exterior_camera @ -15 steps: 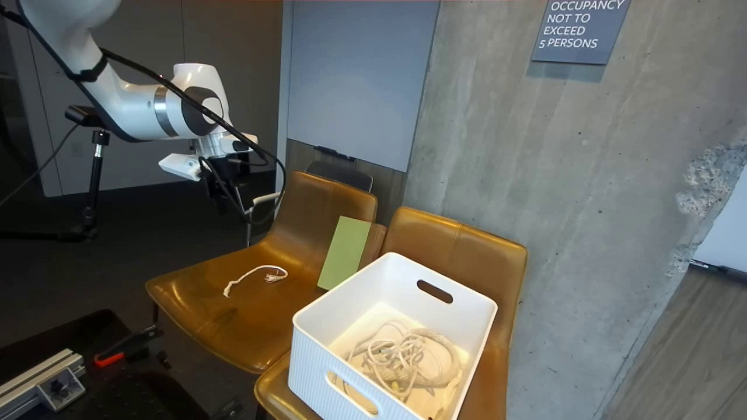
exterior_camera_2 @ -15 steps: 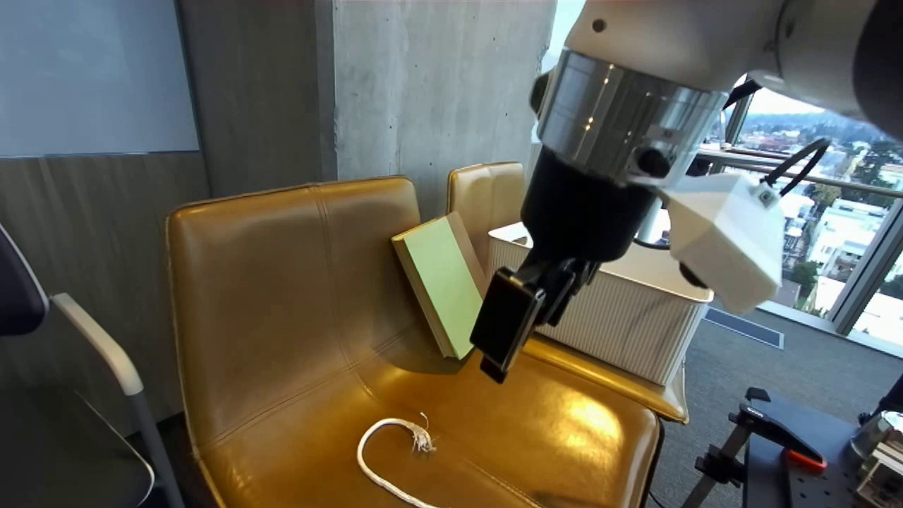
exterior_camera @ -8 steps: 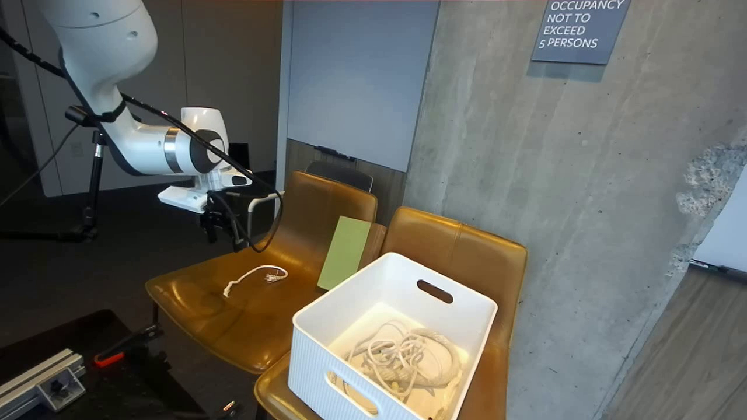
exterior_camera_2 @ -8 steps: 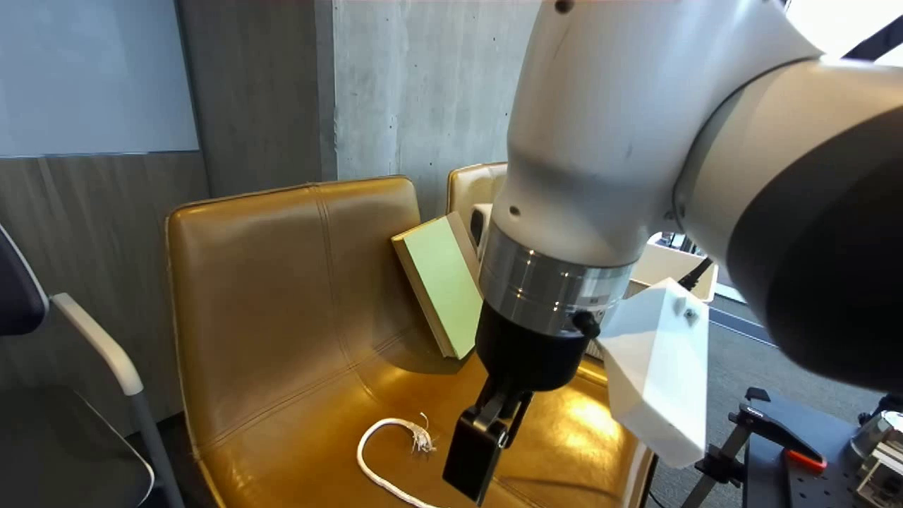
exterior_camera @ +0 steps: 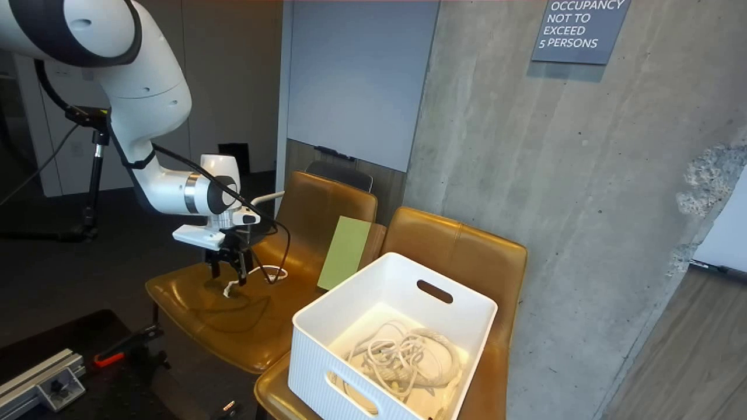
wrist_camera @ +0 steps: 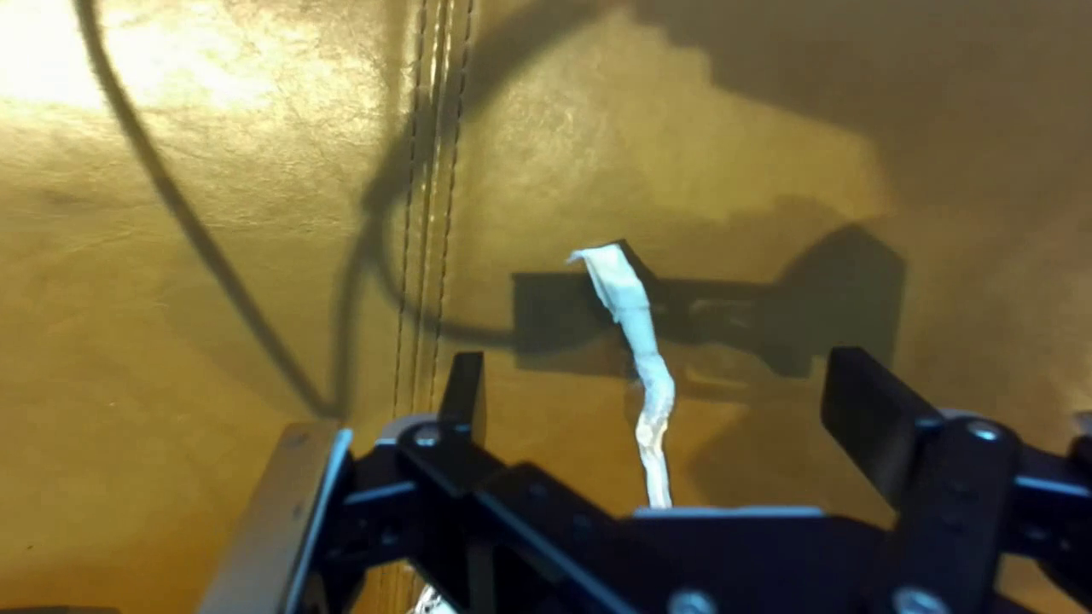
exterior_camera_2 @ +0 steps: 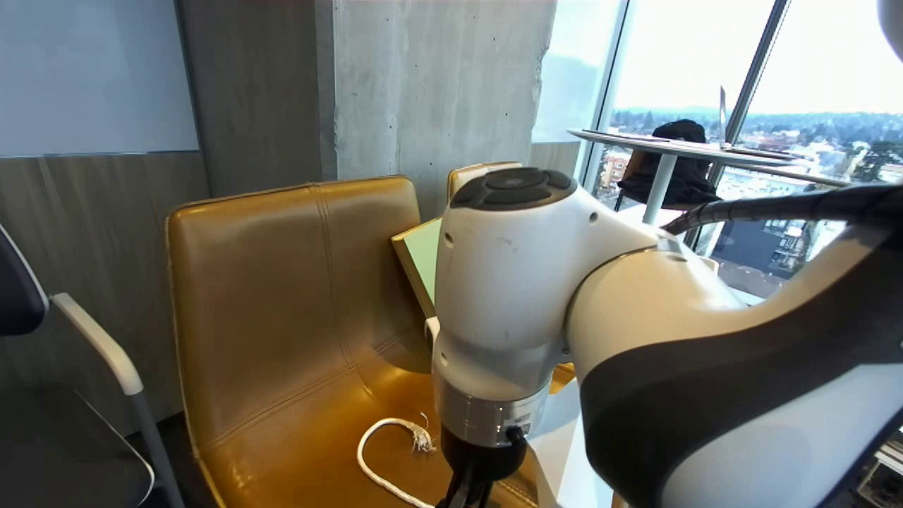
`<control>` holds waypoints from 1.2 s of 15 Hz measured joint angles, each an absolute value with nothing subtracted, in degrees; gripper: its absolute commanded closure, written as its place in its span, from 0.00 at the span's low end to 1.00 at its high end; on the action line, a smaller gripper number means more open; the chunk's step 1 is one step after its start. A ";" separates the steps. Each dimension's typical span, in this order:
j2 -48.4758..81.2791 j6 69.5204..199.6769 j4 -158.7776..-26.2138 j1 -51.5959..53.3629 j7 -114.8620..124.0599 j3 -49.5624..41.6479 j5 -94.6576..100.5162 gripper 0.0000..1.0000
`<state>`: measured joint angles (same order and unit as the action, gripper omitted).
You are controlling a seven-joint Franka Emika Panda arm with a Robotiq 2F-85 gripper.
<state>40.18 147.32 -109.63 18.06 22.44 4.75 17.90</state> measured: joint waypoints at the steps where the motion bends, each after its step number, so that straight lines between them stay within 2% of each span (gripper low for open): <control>1: 41.67 147.32 -108.58 18.09 21.69 4.41 17.65 0.26; 3: 43.93 147.33 -106.80 18.09 20.24 3.82 17.06 0.29; 4: 44.62 147.33 -106.21 18.09 19.55 3.66 16.58 0.35; 11: 44.74 147.03 -105.83 18.06 18.27 2.46 15.71 0.86; 12: 44.52 147.03 -106.01 18.06 18.27 2.40 15.63 0.96; 13: 44.21 147.03 -106.26 18.08 18.27 2.41 15.51 1.00; 18: 42.64 146.94 -107.40 18.56 18.27 2.71 14.19 0.98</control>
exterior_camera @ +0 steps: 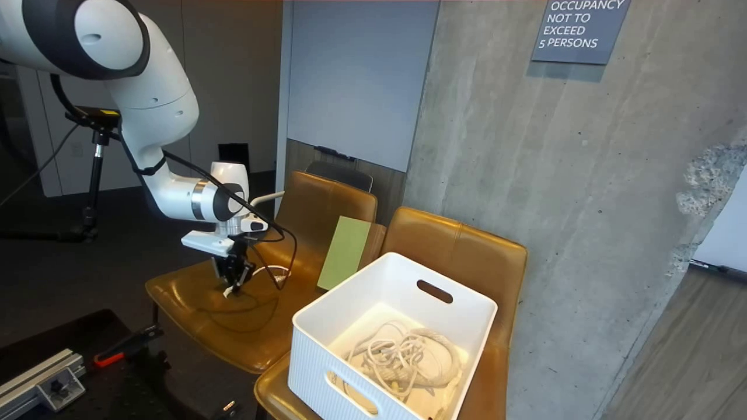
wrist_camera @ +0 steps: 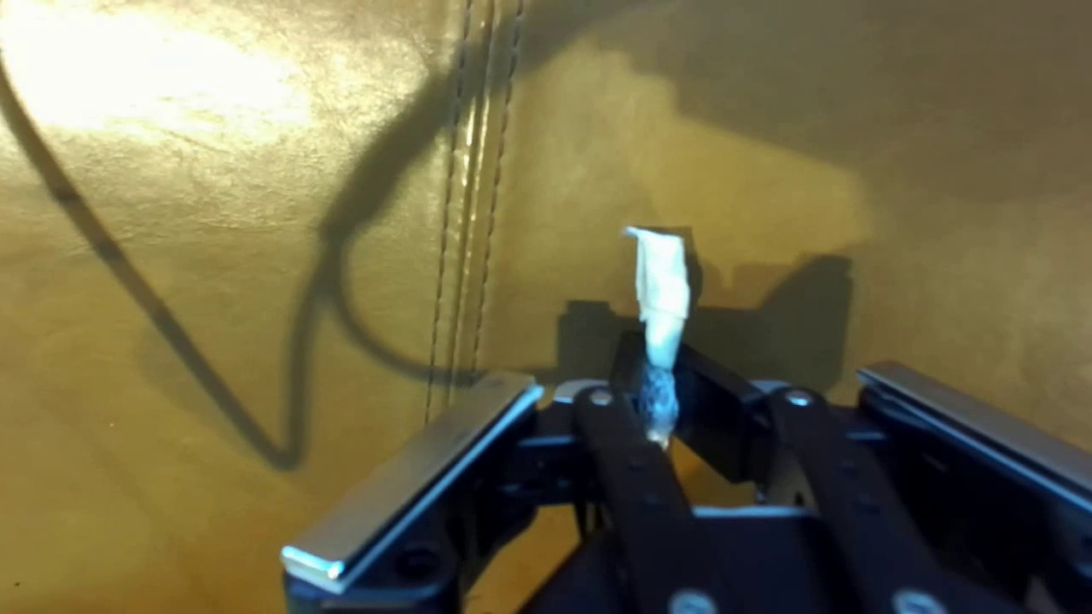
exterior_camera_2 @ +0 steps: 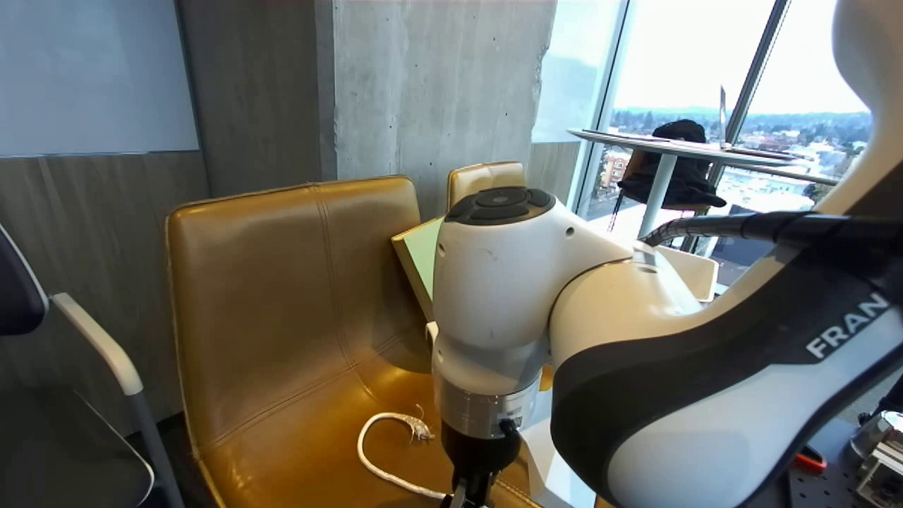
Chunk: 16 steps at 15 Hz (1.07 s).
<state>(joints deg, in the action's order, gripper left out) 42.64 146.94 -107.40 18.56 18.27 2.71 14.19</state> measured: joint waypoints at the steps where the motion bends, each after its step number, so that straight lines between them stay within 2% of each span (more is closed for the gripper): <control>1: 42.24 146.76 -107.54 18.83 18.27 2.73 14.16 0.98; 5: 37.76 142.80 -107.58 19.96 18.27 2.60 14.16 0.98; 10: 25.81 135.66 -107.56 19.08 18.27 0.67 14.36 0.98; 16: 13.50 129.33 -106.89 11.66 18.06 -2.16 14.67 0.98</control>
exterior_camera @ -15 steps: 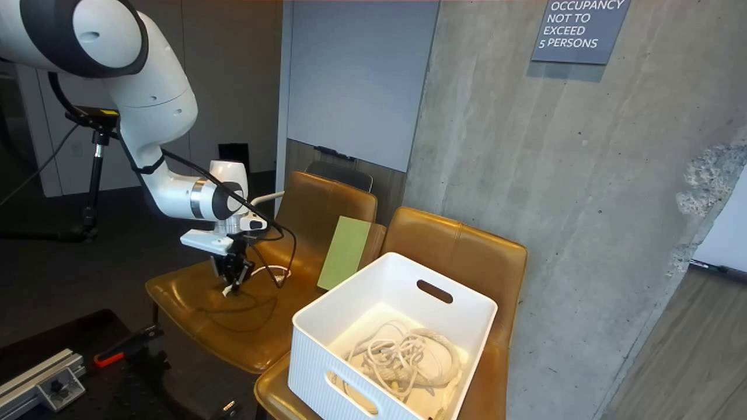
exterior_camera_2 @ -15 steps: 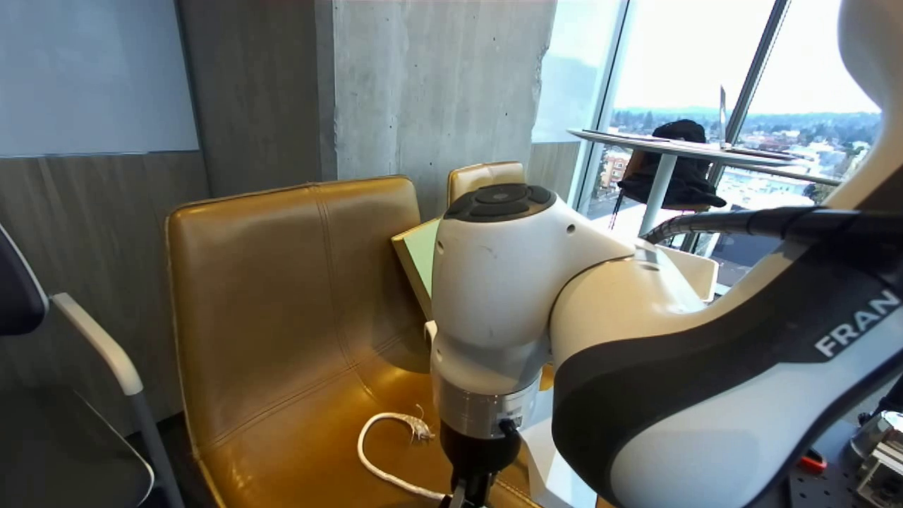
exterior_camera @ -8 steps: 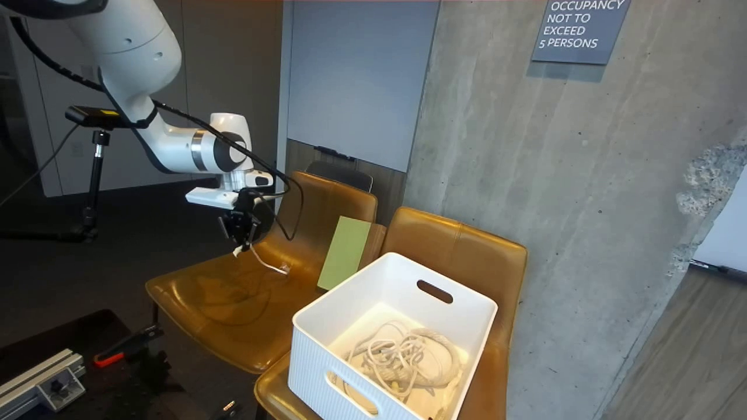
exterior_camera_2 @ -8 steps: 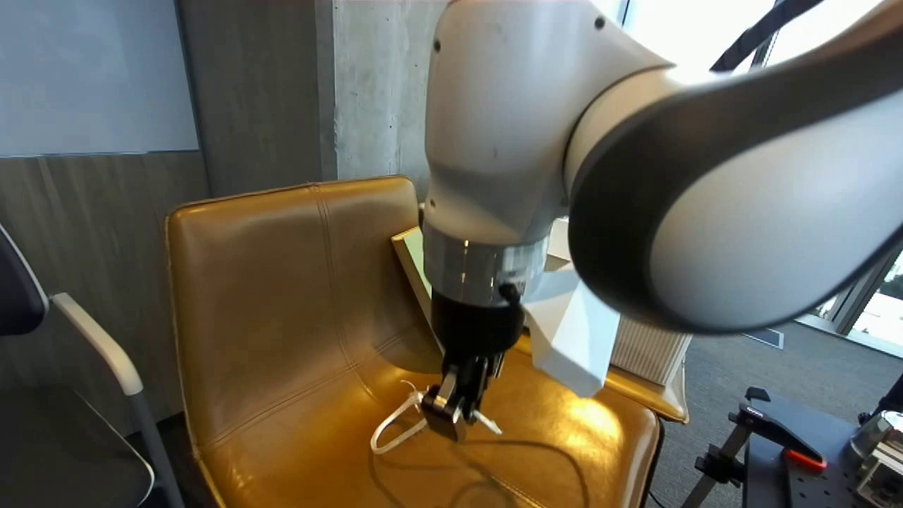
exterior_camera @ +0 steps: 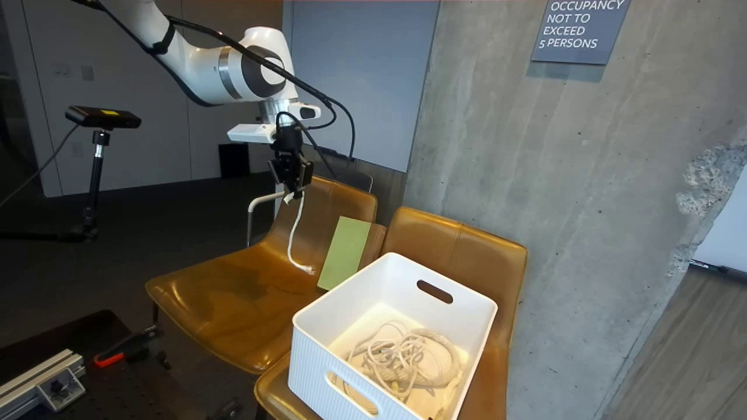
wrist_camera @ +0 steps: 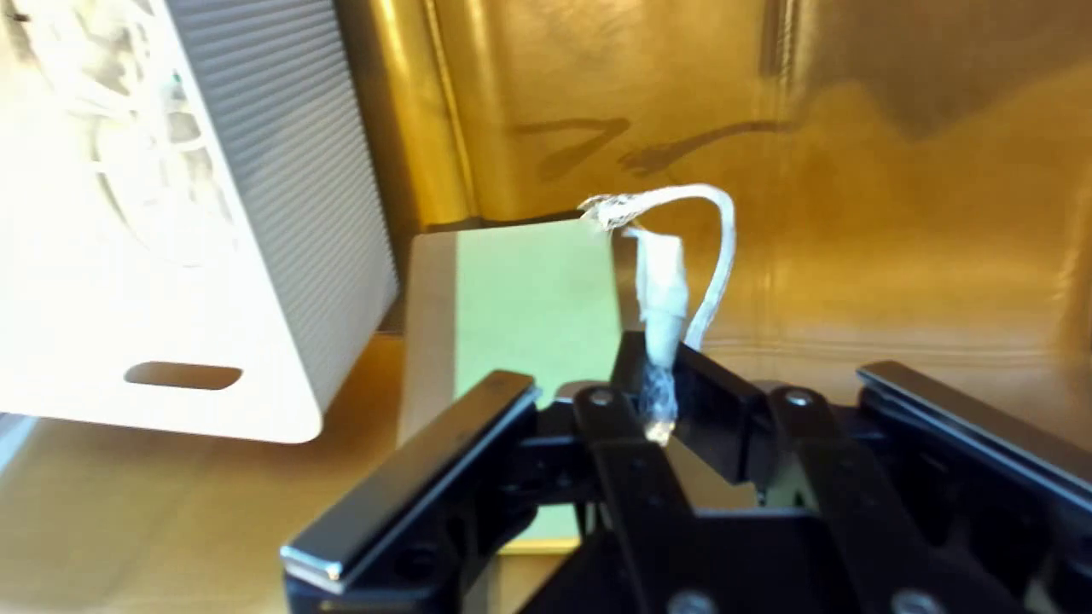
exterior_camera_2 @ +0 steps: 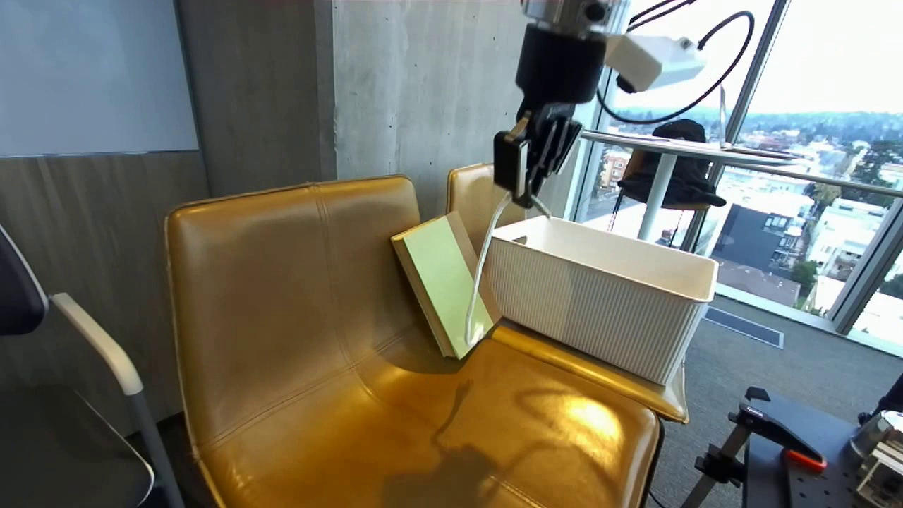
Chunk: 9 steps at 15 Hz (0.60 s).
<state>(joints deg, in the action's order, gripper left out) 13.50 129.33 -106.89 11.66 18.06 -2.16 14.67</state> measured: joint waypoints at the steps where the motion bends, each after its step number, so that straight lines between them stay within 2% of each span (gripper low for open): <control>1: 11.94 128.70 -106.57 10.04 17.78 -2.67 14.69 0.98; 9: 6.24 122.38 -96.95 -1.28 13.56 -6.04 14.77 0.98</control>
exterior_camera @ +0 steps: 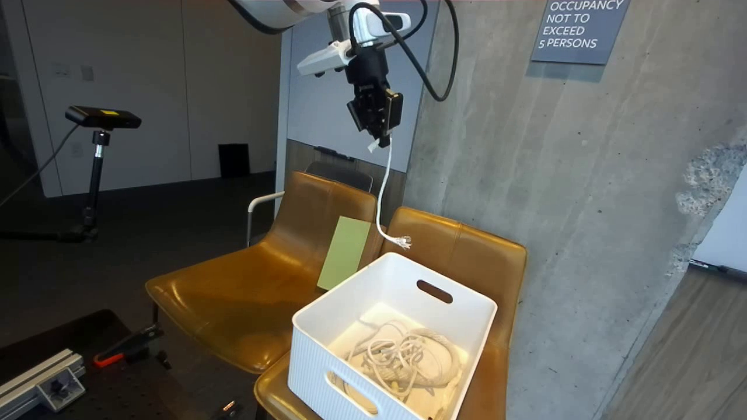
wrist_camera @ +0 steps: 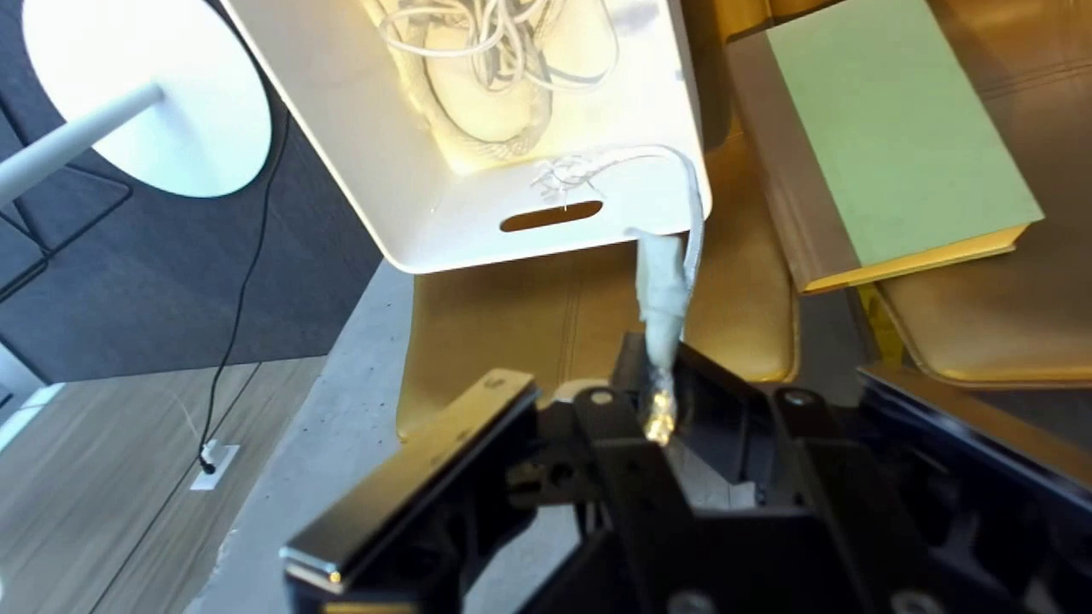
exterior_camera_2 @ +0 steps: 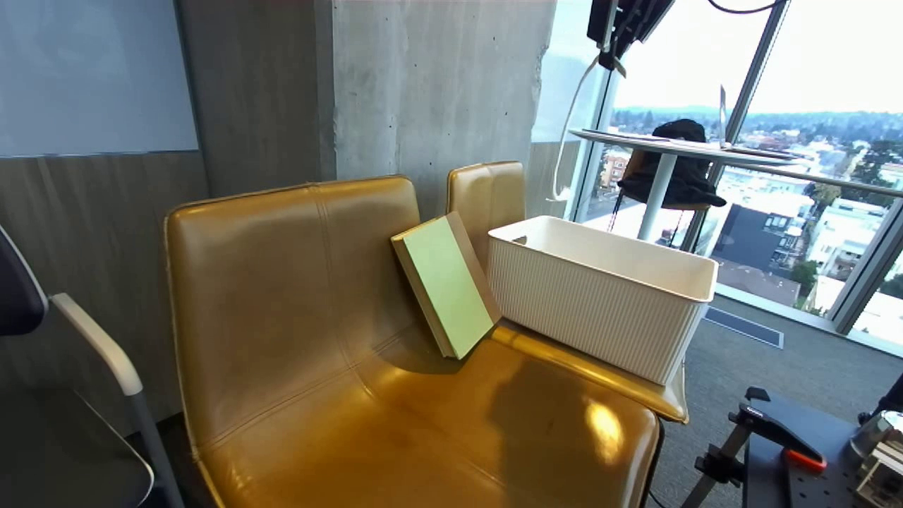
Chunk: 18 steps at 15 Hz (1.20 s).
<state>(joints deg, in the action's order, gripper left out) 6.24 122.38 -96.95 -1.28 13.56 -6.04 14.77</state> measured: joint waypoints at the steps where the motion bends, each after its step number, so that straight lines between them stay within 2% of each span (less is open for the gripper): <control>1: 6.55 122.35 -96.33 -2.17 13.25 -6.26 14.77 0.98; 5: 9.64 122.62 -96.17 -5.18 12.58 -7.38 14.27 0.98; 6: 10.78 122.75 -96.18 -5.99 12.24 -7.77 14.08 0.77; 7: 11.90 122.87 -96.21 -6.85 11.57 -8.21 13.57 0.65; 16: 20.09 127.50 -101.70 -10.80 3.67 -8.53 4.66 0.01; 18: 21.63 130.13 -103.56 -10.61 2.52 -8.35 4.63 0.00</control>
